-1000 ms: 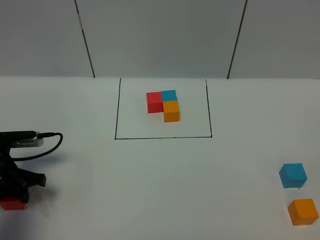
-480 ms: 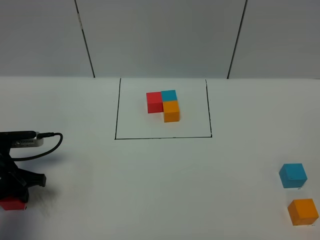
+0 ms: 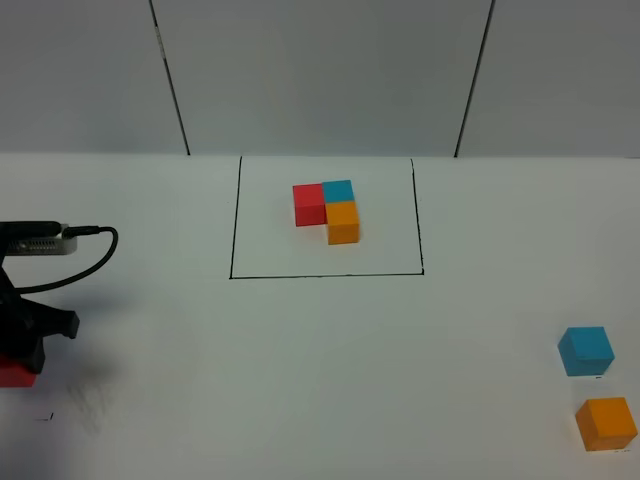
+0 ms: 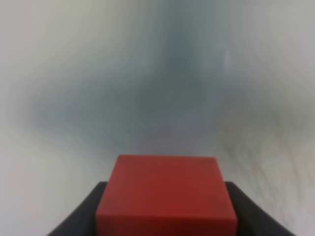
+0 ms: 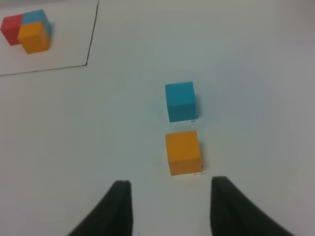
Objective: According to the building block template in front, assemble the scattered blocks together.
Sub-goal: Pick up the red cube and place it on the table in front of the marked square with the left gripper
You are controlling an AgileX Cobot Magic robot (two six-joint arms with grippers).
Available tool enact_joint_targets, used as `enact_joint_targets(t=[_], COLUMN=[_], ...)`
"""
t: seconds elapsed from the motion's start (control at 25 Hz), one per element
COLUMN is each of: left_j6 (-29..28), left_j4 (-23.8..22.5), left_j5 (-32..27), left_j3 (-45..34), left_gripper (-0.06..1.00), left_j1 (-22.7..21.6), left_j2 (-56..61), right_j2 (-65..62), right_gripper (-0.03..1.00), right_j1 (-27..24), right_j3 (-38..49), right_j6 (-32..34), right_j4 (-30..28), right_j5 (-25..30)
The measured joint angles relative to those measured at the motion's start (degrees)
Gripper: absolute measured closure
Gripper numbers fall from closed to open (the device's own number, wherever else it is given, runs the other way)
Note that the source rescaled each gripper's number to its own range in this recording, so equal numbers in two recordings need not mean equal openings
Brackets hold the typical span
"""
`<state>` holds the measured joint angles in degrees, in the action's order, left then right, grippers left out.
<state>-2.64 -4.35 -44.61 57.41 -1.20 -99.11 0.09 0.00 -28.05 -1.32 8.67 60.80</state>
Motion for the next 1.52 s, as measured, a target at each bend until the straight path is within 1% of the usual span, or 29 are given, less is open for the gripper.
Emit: enact_joint_targets(t=[0.12, 0.24, 0.36, 0.48, 0.56, 0.64, 0.76, 0.84, 0.92, 1.0, 1.08, 1.2, 1.24, 1.36, 1.52], left_j6=[7.6, 15.2, 22.5, 28.5, 33.0, 37.6, 42.3, 45.4, 49.1, 52.8, 55.0, 56.1, 56.3, 56.4, 56.8], left_j4=[3.0, 6.3, 11.2, 14.3, 14.2, 12.9, 10.0, 9.2, 9.2, 9.2, 9.2, 9.3, 9.5, 10.8, 11.1], left_j5=[-8.0, -13.4, -17.3, -19.1, -19.0, -18.7, -15.7, -13.2, -13.1, -14.7, -17.4, -22.8, -23.6, -23.8, -23.8], left_j3=[4.6, 8.6, 12.0, 14.2, 15.3, 16.4, 18.3, 20.1, 22.6, 25.3, 29.1, 34.9, 36.5, 41.9, 45.8], left_gripper=[0.94, 0.94, 0.94, 0.94, 0.94, 0.94, 0.94, 0.94, 0.94, 0.94, 0.94, 0.94, 0.94, 0.94, 0.94], left_j1=[0.0, 0.0, 0.2, 2.4, 5.3, 9.3, 14.4, 17.1, 19.2, 21.2, 23.1, 24.9, 25.4, 26.3, 28.3], left_j2=[0.1, 0.2, 0.2, 0.2, 0.2, 0.2, 0.2, 0.2, -0.1, -1.0, -3.1, -7.3, -8.7, -13.2, -17.7], right_j2=[0.0, 0.0, 0.0, 0.0, 0.0, 0.0, 0.0, 0.0, 0.0, 0.0, 0.0, 0.0, 0.0, 0.0, 0.0], right_gripper=[0.97, 0.97, 0.97, 0.97, 0.97, 0.97, 0.97, 0.97, 0.97, 0.97, 0.97, 0.97, 0.97, 0.97, 0.97], right_j1=[0.0, 0.0, 0.0, 0.0, 0.0, 0.0, 0.0, 0.0, 0.0, 0.0, 0.0, 0.0, 0.0, 0.0, 0.0], right_j3=[0.0, 0.0, 0.0, 0.0, 0.0, 0.0, 0.0, 0.0, 0.0, 0.0, 0.0, 0.0, 0.0, 0.0, 0.0], right_j6=[0.0, 0.0, 0.0, 0.0, 0.0, 0.0, 0.0, 0.0, 0.0, 0.0, 0.0, 0.0, 0.0, 0.0, 0.0], right_j4=[0.0, 0.0, 0.0, 0.0, 0.0, 0.0, 0.0, 0.0, 0.0, 0.0, 0.0, 0.0, 0.0, 0.0, 0.0], right_j5=[0.0, 0.0, 0.0, 0.0, 0.0, 0.0, 0.0, 0.0, 0.0, 0.0, 0.0, 0.0, 0.0, 0.0, 0.0])
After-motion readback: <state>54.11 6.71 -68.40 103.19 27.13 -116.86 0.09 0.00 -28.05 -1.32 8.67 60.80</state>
